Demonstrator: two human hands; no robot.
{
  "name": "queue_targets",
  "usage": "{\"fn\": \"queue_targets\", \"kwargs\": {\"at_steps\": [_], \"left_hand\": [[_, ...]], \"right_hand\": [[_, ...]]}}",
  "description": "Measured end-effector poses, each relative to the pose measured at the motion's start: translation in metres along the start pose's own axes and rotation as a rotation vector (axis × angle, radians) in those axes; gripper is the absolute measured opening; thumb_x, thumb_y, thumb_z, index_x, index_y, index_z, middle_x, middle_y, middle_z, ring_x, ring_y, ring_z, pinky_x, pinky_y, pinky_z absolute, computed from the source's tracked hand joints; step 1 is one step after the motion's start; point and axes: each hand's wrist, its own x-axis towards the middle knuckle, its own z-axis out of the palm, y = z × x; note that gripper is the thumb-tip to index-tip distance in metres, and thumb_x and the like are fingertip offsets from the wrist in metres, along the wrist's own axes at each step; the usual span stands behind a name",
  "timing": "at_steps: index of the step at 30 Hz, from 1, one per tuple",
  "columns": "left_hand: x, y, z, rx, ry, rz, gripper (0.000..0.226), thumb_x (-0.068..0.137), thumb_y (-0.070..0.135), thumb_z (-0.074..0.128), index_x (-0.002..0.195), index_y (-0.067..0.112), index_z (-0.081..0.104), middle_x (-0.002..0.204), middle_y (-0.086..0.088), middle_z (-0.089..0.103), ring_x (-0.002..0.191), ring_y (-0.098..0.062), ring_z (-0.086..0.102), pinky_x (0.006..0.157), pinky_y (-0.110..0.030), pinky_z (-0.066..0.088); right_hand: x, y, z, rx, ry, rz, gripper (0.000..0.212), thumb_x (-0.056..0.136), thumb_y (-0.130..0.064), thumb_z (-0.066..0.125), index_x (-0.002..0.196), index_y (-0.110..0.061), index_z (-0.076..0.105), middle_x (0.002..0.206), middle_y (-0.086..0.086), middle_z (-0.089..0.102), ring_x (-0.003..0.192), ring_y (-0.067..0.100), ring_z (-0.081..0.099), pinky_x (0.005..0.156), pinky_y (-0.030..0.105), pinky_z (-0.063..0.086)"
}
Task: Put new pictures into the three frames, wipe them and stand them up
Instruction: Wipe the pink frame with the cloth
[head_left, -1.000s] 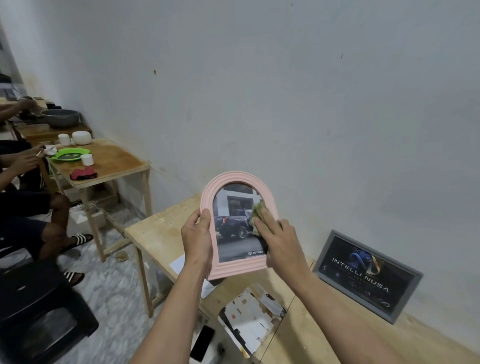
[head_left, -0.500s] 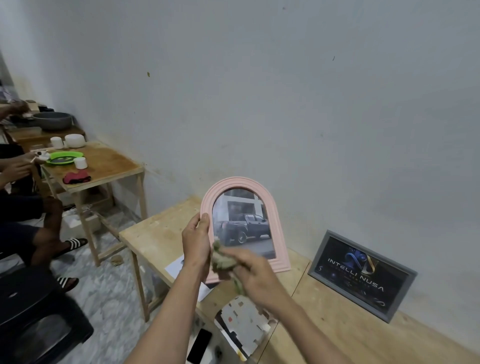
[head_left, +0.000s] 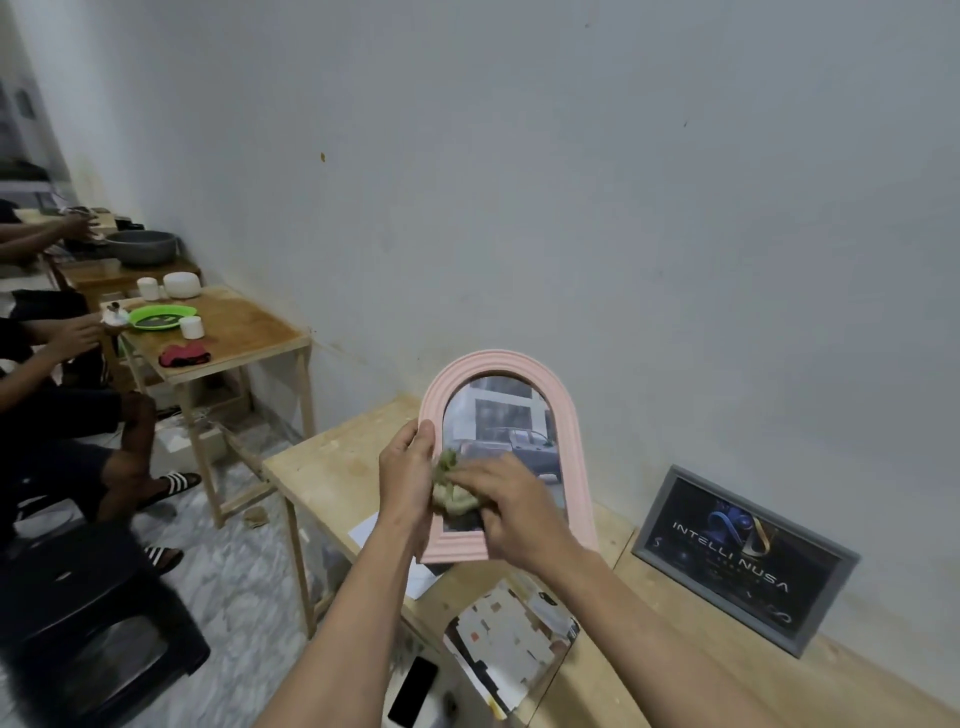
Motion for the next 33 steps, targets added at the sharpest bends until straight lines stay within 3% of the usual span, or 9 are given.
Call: {"fn": "queue_targets", "kwargs": {"at_steps": [3, 8, 12, 14, 18, 20, 25, 29, 33], "left_hand": [[0.001, -0.004, -0.005, 0.114, 0.020, 0.049, 0.025, 0.101, 0.026, 0.051, 0.093, 0.017, 0.073, 0.091, -0.008, 0.074, 0.085, -0.025, 0.066, 0.077, -0.039, 0.054], [-0.001, -0.018, -0.005, 0.182, 0.010, 0.004, 0.029, 0.095, 0.038, 0.055, 0.104, 0.018, 0.074, 0.102, -0.004, 0.074, 0.100, -0.031, 0.068, 0.094, -0.051, 0.055], [-0.002, -0.012, -0.009, 0.219, 0.000, 0.020, 0.031, 0.099, 0.036, 0.054, 0.115, 0.015, 0.070, 0.110, -0.003, 0.072, 0.102, -0.024, 0.067, 0.095, -0.044, 0.054], [-0.001, -0.007, -0.009, 0.236, -0.006, 0.055, 0.030, 0.101, 0.032, 0.051, 0.116, 0.013, 0.069, 0.111, -0.003, 0.072, 0.102, -0.022, 0.066, 0.089, -0.035, 0.053], [-0.013, -0.008, 0.001, 0.237, -0.105, 0.096, 0.025, 0.102, 0.029, 0.050, 0.109, 0.017, 0.072, 0.100, 0.001, 0.074, 0.092, -0.016, 0.069, 0.077, -0.029, 0.053], [-0.022, -0.008, 0.014, 0.215, -0.142, 0.106, 0.024, 0.102, 0.027, 0.051, 0.107, 0.018, 0.073, 0.100, 0.002, 0.075, 0.092, -0.014, 0.069, 0.079, -0.027, 0.055], [-0.015, -0.010, 0.014, 0.067, -0.072, 0.054, 0.022, 0.096, 0.026, 0.057, 0.098, 0.014, 0.075, 0.100, -0.009, 0.076, 0.097, -0.026, 0.069, 0.093, -0.045, 0.054], [0.004, -0.010, -0.021, 0.078, 0.005, 0.035, 0.025, 0.095, 0.036, 0.059, 0.105, 0.018, 0.074, 0.103, -0.004, 0.076, 0.101, -0.027, 0.070, 0.092, -0.045, 0.057], [0.008, -0.023, -0.038, 0.128, -0.021, 0.033, 0.037, 0.091, 0.046, 0.057, 0.114, 0.021, 0.072, 0.109, -0.002, 0.076, 0.104, -0.028, 0.070, 0.096, -0.055, 0.054]], "right_hand": [[-0.020, -0.001, -0.001, 0.002, -0.205, -0.026, 0.052, 0.074, 0.004, 0.053, 0.118, -0.020, 0.068, 0.121, -0.005, 0.067, 0.104, 0.017, 0.053, 0.097, 0.035, 0.042], [-0.030, 0.007, -0.026, -0.058, -0.341, 0.035, 0.046, 0.081, -0.002, 0.056, 0.119, -0.028, 0.065, 0.115, -0.010, 0.064, 0.104, 0.011, 0.048, 0.089, 0.027, 0.041], [-0.041, 0.027, -0.055, -0.210, -0.455, 0.148, 0.030, 0.087, -0.016, 0.060, 0.110, -0.033, 0.067, 0.102, -0.012, 0.066, 0.096, 0.009, 0.053, 0.085, 0.032, 0.050], [-0.035, 0.036, -0.073, -0.057, -0.352, 0.278, 0.034, 0.087, -0.006, 0.056, 0.110, -0.027, 0.070, 0.100, -0.010, 0.066, 0.096, 0.012, 0.057, 0.088, 0.037, 0.052], [0.010, 0.053, -0.092, 0.180, 0.288, 0.317, 0.053, 0.083, 0.011, 0.052, 0.125, -0.019, 0.065, 0.122, -0.007, 0.063, 0.114, 0.010, 0.053, 0.105, 0.032, 0.041], [0.034, 0.051, -0.084, 0.164, 0.343, 0.278, 0.064, 0.077, 0.012, 0.047, 0.131, -0.020, 0.060, 0.140, -0.005, 0.053, 0.131, 0.012, 0.045, 0.115, 0.029, 0.030], [0.009, 0.025, -0.012, 0.028, -0.016, 0.020, 0.068, 0.084, -0.006, 0.051, 0.146, -0.030, 0.035, 0.155, -0.014, 0.023, 0.147, 0.013, 0.014, 0.122, 0.031, 0.001], [-0.044, 0.023, 0.023, 0.074, -0.200, -0.122, 0.067, 0.085, 0.004, 0.051, 0.144, -0.026, 0.039, 0.155, -0.010, 0.028, 0.148, 0.008, 0.013, 0.123, 0.038, 0.008], [-0.034, 0.024, 0.002, 0.306, -0.194, 0.046, 0.062, 0.086, 0.006, 0.047, 0.139, -0.027, 0.048, 0.148, -0.014, 0.039, 0.145, 0.005, 0.021, 0.123, 0.035, 0.010]]}}
